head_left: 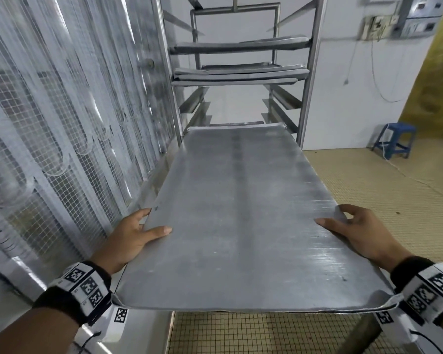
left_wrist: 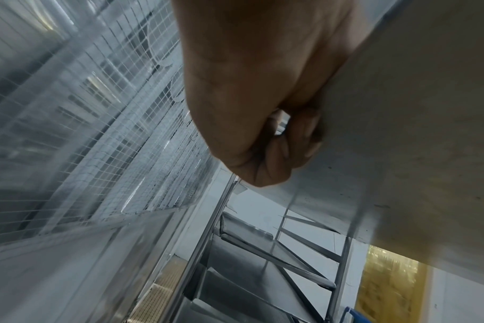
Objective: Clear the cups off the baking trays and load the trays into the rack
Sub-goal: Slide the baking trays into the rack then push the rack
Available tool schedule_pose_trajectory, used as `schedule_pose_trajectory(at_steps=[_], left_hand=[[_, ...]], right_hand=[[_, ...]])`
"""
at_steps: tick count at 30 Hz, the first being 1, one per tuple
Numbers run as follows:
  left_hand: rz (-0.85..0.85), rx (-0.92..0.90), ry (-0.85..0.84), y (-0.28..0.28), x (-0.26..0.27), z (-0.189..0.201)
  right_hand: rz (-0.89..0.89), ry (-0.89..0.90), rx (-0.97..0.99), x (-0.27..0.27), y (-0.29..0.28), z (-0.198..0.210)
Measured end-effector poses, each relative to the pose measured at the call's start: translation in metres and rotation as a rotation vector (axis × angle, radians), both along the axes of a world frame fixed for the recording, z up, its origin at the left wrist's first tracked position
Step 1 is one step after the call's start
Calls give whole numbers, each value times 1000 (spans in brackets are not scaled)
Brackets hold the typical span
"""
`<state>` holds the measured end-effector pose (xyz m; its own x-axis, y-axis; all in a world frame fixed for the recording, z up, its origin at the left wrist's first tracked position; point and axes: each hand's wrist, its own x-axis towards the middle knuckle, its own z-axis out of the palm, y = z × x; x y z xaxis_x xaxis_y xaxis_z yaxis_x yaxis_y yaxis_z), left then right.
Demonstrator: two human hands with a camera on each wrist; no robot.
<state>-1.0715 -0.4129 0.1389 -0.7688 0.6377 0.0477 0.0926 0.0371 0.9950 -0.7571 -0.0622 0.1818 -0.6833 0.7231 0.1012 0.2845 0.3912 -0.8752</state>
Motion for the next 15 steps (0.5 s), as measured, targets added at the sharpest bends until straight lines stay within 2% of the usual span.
schedule_pose_trajectory(at_steps=[15], left_hand=[[-21, -96, 64, 66, -74, 11]], right_hand=[[-2, 25, -10, -70, 85, -16]])
